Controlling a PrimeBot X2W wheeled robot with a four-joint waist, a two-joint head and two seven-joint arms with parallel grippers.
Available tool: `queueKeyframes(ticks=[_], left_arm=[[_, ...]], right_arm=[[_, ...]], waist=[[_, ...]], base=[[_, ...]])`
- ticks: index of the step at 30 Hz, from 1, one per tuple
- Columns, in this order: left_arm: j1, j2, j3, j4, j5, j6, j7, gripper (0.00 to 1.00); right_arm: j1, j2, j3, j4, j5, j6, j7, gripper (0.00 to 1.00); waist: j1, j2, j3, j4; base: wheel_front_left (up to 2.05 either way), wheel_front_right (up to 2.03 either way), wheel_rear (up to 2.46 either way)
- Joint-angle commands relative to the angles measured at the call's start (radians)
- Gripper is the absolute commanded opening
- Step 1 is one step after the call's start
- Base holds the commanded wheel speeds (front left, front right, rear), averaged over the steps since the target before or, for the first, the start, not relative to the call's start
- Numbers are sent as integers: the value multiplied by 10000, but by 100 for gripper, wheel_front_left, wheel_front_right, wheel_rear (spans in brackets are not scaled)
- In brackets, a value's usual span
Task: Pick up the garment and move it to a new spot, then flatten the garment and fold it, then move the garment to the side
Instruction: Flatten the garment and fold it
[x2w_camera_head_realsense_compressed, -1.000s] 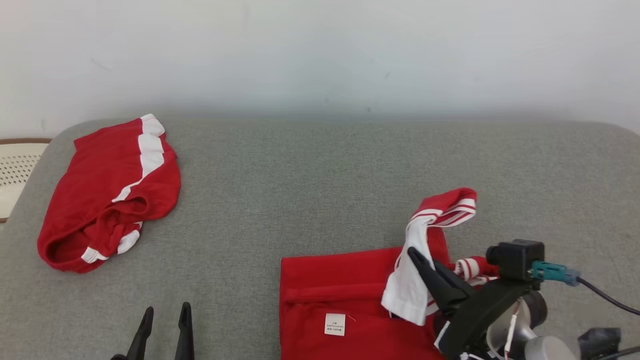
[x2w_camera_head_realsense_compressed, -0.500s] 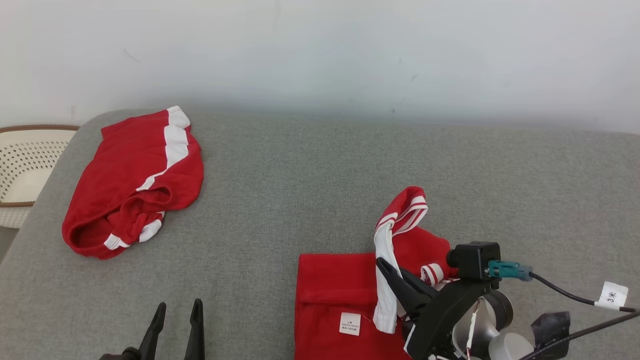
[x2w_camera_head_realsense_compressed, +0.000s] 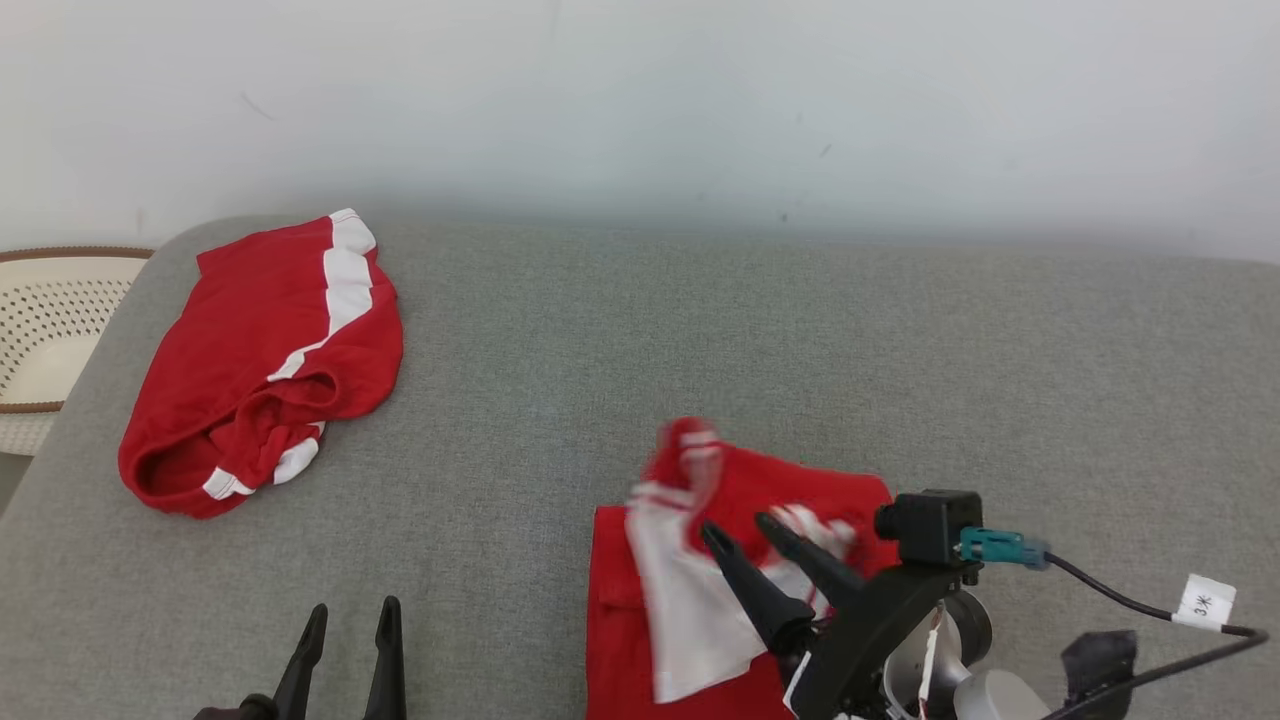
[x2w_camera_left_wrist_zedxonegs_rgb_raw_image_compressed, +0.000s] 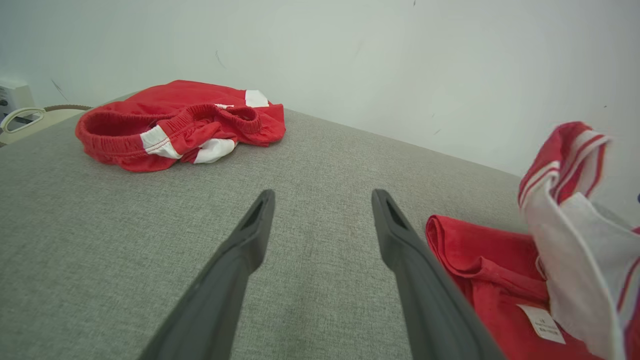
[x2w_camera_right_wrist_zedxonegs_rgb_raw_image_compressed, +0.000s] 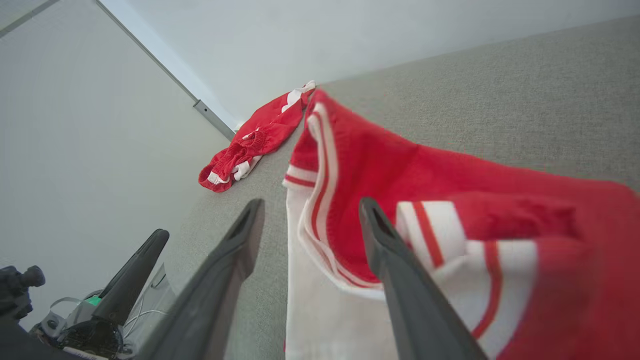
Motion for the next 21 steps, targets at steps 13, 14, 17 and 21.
queueKeyframes(ticks=[13, 14, 17, 21], left_arm=[[93, -6, 103, -70, -45, -29, -52, 100], [107, -6, 112, -84, -43, -23, -52, 100], [117, -6, 130, -109, -33, -30, -52, 100], [140, -5, 163, -173, -19, -10, -52, 100]], right_arm=[[-270, -371, -660, -833, -112, 4, -1335, 100], [-234, -428, -813, -791, -157, 4, -1360, 100], [-154, -646, -1237, -669, -348, 4, -1458, 100], [-28, -815, -1700, -401, -644, 4, -1552, 100]], waist=[[-1, 0, 3, -90], [-1, 0, 8, -91], [-1, 0, 27, -82], [-1, 0, 89, -77]], base=[[0, 0, 0], [0, 0, 0], [0, 0, 0], [0, 0, 0]])
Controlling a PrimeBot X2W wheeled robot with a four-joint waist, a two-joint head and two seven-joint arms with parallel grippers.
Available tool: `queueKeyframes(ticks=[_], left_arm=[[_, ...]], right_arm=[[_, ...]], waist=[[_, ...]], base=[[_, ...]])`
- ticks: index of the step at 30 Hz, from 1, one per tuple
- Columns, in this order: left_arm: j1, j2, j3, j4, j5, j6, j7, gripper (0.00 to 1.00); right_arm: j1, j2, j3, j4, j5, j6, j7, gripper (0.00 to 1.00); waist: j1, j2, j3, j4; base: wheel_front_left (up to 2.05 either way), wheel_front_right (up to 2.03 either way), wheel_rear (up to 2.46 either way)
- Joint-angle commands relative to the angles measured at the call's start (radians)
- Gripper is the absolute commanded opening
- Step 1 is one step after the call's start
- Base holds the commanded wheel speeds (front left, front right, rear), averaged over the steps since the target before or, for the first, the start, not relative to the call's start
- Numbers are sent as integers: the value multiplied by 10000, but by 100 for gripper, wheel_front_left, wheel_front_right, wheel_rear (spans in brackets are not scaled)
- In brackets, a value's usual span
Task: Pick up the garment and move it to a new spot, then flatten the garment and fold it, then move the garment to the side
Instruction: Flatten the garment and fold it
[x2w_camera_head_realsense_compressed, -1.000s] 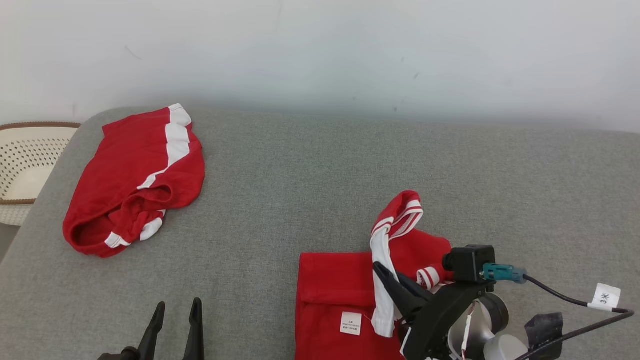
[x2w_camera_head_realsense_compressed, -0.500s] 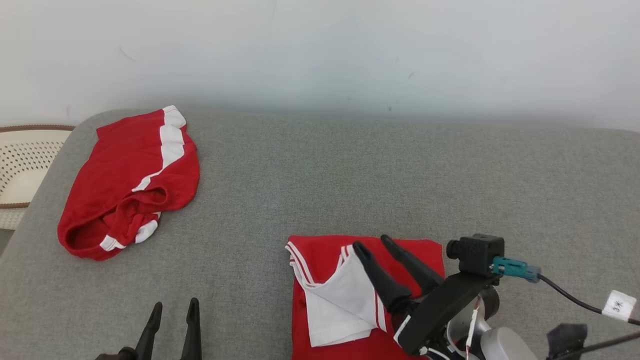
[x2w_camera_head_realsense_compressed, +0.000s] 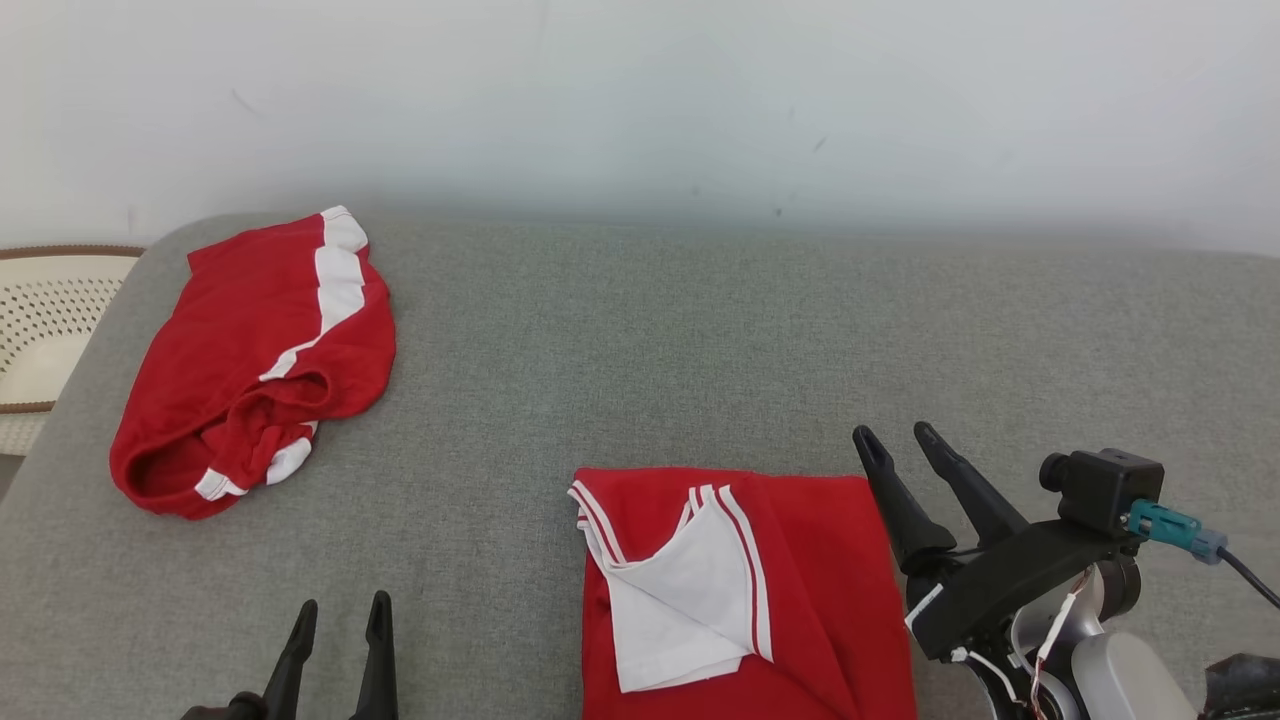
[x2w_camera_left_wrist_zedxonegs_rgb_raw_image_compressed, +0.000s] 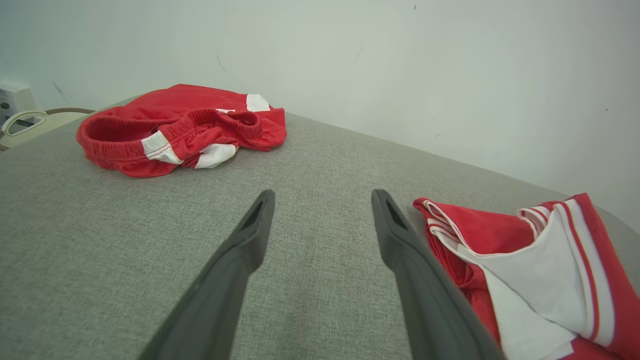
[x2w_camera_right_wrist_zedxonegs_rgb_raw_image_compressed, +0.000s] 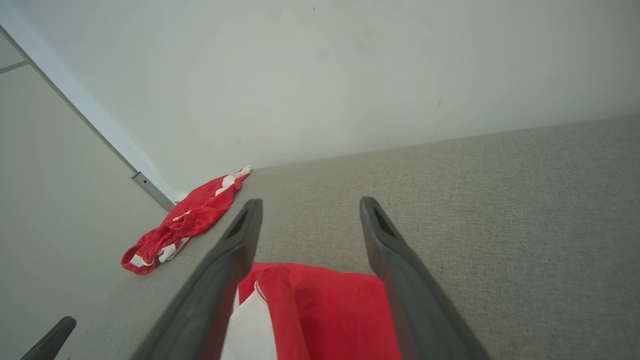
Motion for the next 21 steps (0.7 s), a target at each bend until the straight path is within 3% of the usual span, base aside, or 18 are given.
queueKeyframes(ticks=[1, 21], left_arm=[[111, -3, 39, -39, -13, -22, -52, 100], [-196, -3, -121, 20, 19, 0, -52, 100]], right_arm=[[94, -78, 22, 78, -104, 4, 12, 100], [-837, -392, 2144, 2625, 560, 4, -63, 100]], waist=[[-1, 0, 48, 2], [-1, 0, 238, 504]], base=[[0, 0, 0], [0, 0, 0]])
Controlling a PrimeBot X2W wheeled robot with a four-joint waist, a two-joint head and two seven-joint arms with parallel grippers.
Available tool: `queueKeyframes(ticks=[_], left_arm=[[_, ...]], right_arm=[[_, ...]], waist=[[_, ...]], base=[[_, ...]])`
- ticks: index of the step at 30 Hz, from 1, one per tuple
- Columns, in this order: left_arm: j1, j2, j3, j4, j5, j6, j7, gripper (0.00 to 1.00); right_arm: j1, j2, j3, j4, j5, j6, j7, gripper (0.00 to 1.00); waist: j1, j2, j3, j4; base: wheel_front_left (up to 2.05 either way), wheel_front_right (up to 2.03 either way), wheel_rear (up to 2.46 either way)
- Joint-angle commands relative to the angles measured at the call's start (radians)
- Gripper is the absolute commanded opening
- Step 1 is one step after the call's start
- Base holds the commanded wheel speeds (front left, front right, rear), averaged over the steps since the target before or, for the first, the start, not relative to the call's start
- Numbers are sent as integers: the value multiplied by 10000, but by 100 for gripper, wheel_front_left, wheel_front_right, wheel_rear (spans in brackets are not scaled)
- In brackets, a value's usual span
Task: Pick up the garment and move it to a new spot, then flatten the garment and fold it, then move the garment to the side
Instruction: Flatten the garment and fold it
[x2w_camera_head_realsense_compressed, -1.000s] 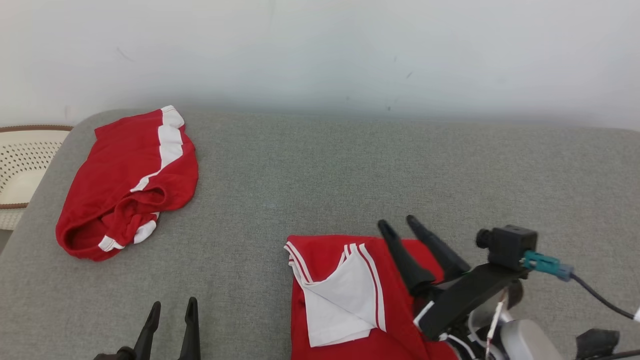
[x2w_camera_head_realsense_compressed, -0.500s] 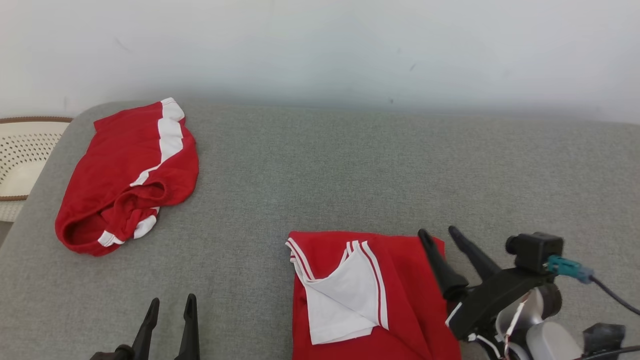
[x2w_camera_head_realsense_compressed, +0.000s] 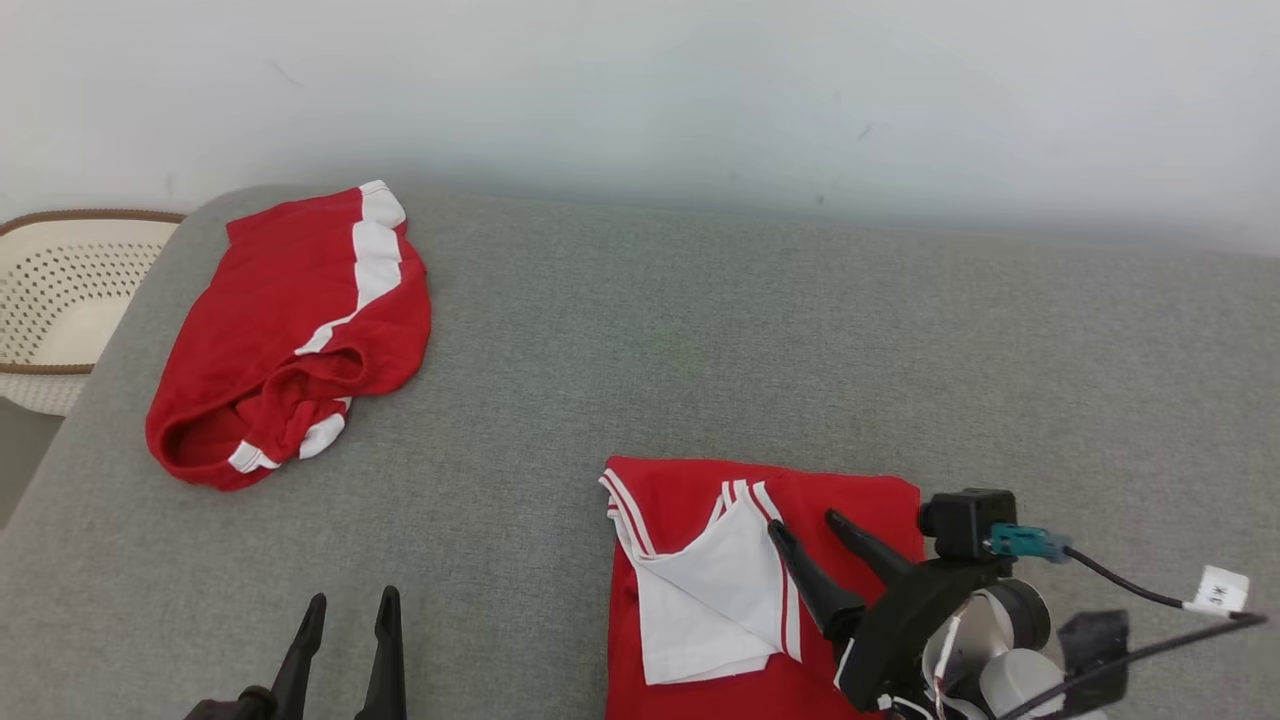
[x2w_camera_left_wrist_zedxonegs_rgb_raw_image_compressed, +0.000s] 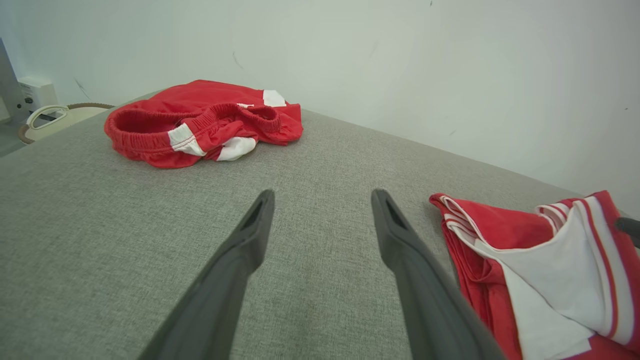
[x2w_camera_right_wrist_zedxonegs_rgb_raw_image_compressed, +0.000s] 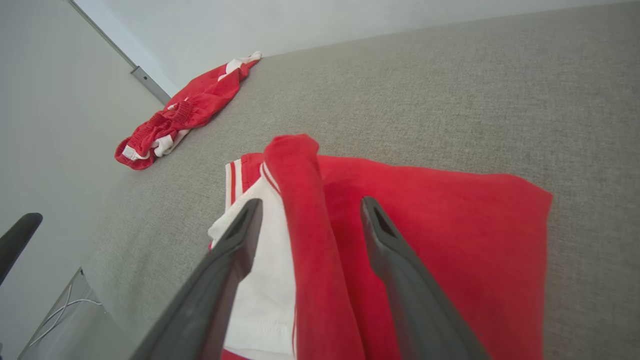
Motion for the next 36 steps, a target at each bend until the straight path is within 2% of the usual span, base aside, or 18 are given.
queueKeyframes(ticks=[1, 2, 3, 4, 5, 6, 12, 22, 29, 31, 32, 36], left_arm=[[-124, -1, -17, 47, -54, -8, -52, 100], [-140, -1, -20, 64, -66, -31, -52, 100], [-159, -1, -22, 88, -76, -53, -54, 100], [-157, -1, -15, 106, -90, -62, -52, 100], [-139, -1, -47, 111, -103, -51, -52, 100], [-112, -2, -35, 122, -105, -46, -52, 100], [46, -2, 40, 149, -139, -11, -52, 100], [164, -2, -61, 59, -240, 144, -52, 100], [99, -2, -81, 81, -255, 150, -52, 100], [79, -2, -80, 91, -256, 146, -52, 100], [77, 0, -80, 99, -251, 132, -52, 100], [95, 0, -37, 122, -230, 103, -52, 100]], right_arm=[[-207, -58, 173, 248, 31, 4, -35, 100], [-314, -67, 280, 422, 7, 4, -61, 100], [-422, -61, 355, 599, 0, 4, -120, 94], [-510, -38, 452, 764, 24, 4, -169, 43], [-568, -27, 558, 922, 82, 4, -189, 24], [-632, -20, 665, 1045, 129, 4, -256, 0], [-724, -109, 1182, 1328, 427, 4, -667, 0], [93, -752, 2467, -9, 1003, 4, -771, 0], [687, -771, 3031, -484, 1272, 4, -503, 0], [738, -762, 3163, -562, 1293, 4, -458, 85], [782, -746, 3157, -596, 1365, 4, -484, 100], [940, -750, 3187, -814, 1619, 4, -562, 100]], waist=[[-1, 0, 8, 82], [-1, 0, 12, 120], [-1, 0, 17, 162], [-1, 0, 13, 195], [-1, 0, 11, 237], [-1, 0, 3, 266], [-1, 0, -131, 318], [-1, 0, -223, 135], [-1, 0, -165, 51], [-1, 0, -164, 41], [-1, 0, -169, 38], [-1, 0, -195, 28]], base=[[0, 0, 0], [0, 0, 0], [0, 0, 0], [0, 0, 0], [0, 0, 0], [0, 0, 0], [0, 0, 0], [0, 0, 0], [0, 0, 0], [0, 0, 0], [0, 0, 0], [0, 0, 0]])
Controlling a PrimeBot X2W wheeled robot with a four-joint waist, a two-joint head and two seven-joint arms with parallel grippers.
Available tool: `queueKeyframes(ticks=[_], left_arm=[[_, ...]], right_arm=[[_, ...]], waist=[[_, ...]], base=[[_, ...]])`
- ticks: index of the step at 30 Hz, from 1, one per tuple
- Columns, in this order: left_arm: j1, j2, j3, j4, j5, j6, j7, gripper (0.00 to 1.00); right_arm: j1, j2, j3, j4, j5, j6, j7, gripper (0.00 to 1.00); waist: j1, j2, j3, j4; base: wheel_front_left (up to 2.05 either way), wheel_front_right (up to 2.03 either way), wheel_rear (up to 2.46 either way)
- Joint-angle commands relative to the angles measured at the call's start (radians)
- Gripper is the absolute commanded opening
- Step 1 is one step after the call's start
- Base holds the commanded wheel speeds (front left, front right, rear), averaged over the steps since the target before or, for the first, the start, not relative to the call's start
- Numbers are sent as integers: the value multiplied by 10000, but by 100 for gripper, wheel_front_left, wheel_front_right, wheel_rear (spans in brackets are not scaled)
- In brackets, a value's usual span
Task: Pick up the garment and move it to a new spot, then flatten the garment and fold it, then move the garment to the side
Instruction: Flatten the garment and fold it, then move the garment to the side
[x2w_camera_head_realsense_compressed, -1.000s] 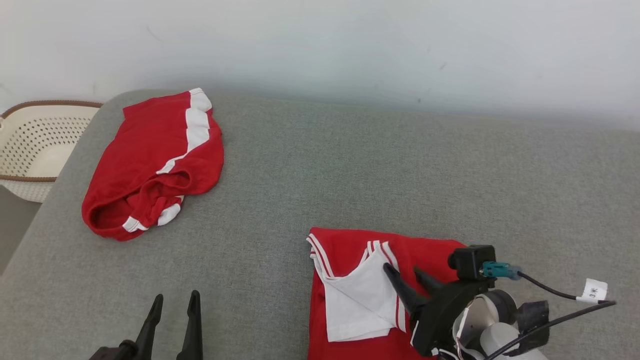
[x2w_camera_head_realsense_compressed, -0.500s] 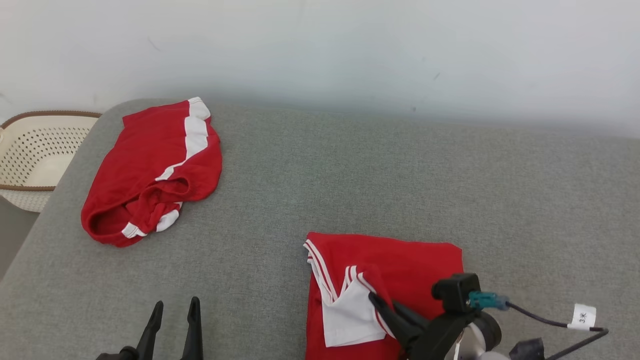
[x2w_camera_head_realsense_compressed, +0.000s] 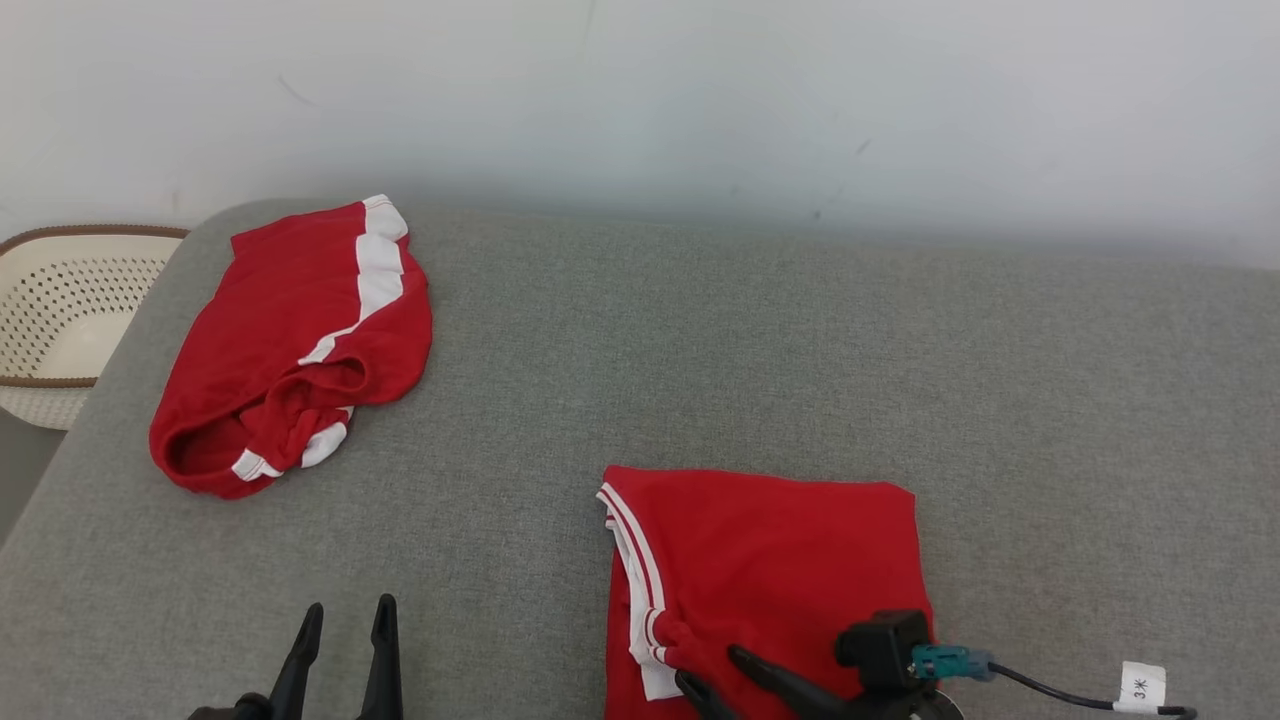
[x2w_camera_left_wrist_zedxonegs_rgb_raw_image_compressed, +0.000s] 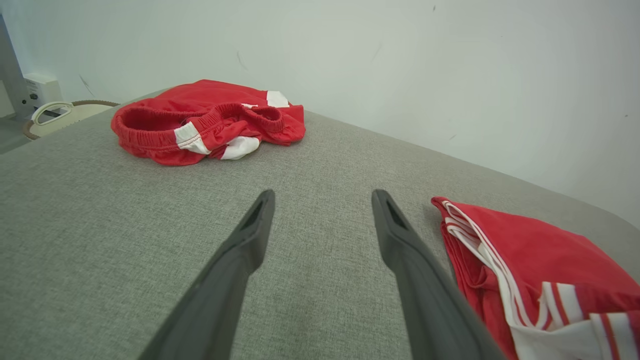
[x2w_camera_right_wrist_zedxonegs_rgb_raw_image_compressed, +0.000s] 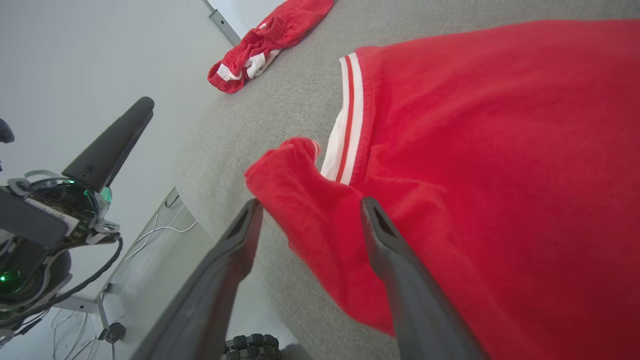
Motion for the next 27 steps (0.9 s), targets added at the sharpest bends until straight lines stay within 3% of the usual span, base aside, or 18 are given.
queueKeyframes(ticks=[1, 6, 11, 21, 27], left_arm=[[41, 0, 64, 27, -36, -11, -52, 100], [176, 0, 143, -9, -22, -47, -52, 100], [245, 2, 139, -89, 17, -14, -52, 100], [267, 0, 109, -225, 104, 74, -53, 100], [310, 0, 187, -333, 165, 126, -53, 100]], right_arm=[[68, -56, -50, -67, 67, 4, -78, 100], [263, -73, -681, -542, 506, 4, -503, 100], [168, -210, -1441, -677, 161, 4, -1045, 100], [371, -9, -3916, 491, -1907, 4, -1942, 100], [601, 331, -5087, 1173, -2641, 4, -1360, 100]], waist=[[1, 0, -13, -10], [1, 0, -91, -86], [1, 0, -128, -124], [1, 0, -116, -104], [1, 0, -67, -116]], base=[[0, 0, 0], [0, 0, 0], [0, 0, 0], [0, 0, 0], [0, 0, 0]])
